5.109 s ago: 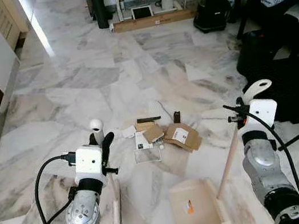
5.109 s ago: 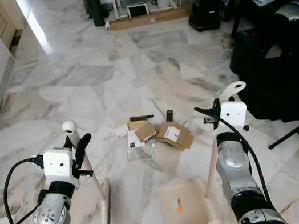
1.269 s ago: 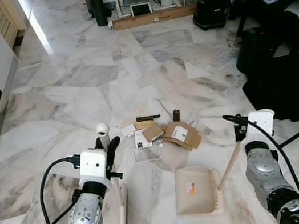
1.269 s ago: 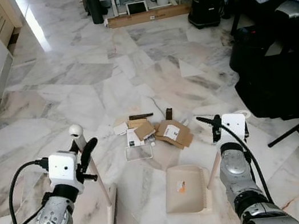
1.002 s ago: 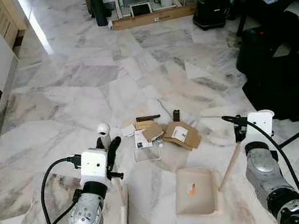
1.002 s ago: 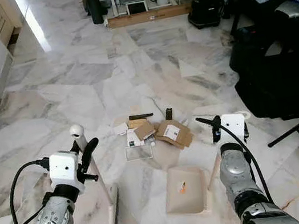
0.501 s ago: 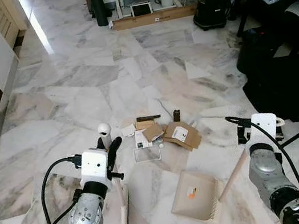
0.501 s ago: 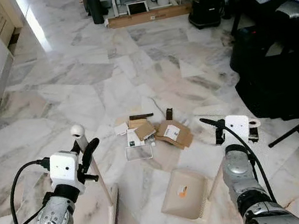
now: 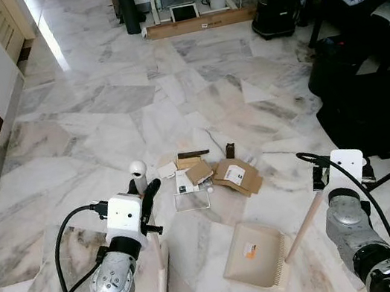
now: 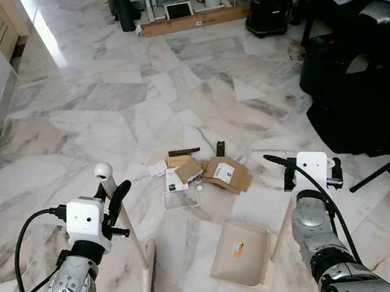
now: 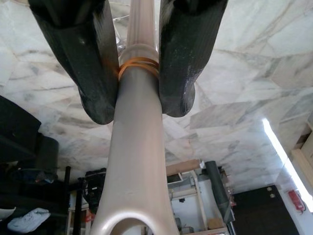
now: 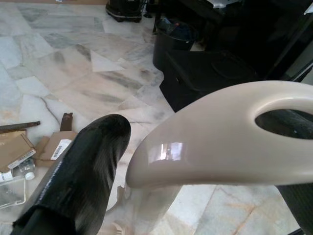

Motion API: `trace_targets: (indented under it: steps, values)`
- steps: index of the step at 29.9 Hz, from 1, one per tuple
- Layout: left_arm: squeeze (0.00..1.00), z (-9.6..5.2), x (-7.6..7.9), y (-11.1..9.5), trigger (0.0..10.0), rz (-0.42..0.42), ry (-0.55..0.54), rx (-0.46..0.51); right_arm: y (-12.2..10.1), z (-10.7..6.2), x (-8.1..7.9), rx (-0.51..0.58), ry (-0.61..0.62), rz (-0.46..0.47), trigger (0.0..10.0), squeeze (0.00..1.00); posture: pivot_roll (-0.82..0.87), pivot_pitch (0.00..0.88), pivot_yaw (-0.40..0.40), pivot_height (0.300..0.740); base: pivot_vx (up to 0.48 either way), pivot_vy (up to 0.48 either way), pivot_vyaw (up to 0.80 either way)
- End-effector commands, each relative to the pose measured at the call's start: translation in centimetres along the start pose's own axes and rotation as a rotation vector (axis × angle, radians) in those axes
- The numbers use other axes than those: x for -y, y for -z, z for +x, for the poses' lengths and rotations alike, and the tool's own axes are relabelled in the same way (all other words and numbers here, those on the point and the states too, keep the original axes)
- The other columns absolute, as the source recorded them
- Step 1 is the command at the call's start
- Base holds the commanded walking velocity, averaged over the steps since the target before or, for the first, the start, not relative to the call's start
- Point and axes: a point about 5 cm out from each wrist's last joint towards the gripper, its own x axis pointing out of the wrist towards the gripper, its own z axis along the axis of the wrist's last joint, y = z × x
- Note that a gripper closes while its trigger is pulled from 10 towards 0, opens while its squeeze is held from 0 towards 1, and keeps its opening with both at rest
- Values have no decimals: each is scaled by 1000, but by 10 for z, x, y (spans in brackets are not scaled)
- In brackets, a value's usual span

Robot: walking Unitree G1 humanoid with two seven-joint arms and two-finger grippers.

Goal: Sweep floor

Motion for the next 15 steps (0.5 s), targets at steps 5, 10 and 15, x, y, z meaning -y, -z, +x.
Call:
trace_targets:
  steps: [5, 10, 15]
  values:
    - [0, 1, -4, 4, 10000, -11, -15, -9, -2, 1, 5, 15, 30, 3, 10000, 0, 36, 96, -37, 740, 0, 0, 0]
    - [0, 2, -4, 4, 10000, -21, -19, -13, -1, 1, 9, 17, 46, -1, 10000, 0, 30, 102, -39, 740, 0, 0, 0]
    - [0, 3, -5, 4, 10000, -24, -23, -12, 0, 0, 9, 20, 55, 3, 10000, 0, 29, 104, -41, 740, 0, 0, 0]
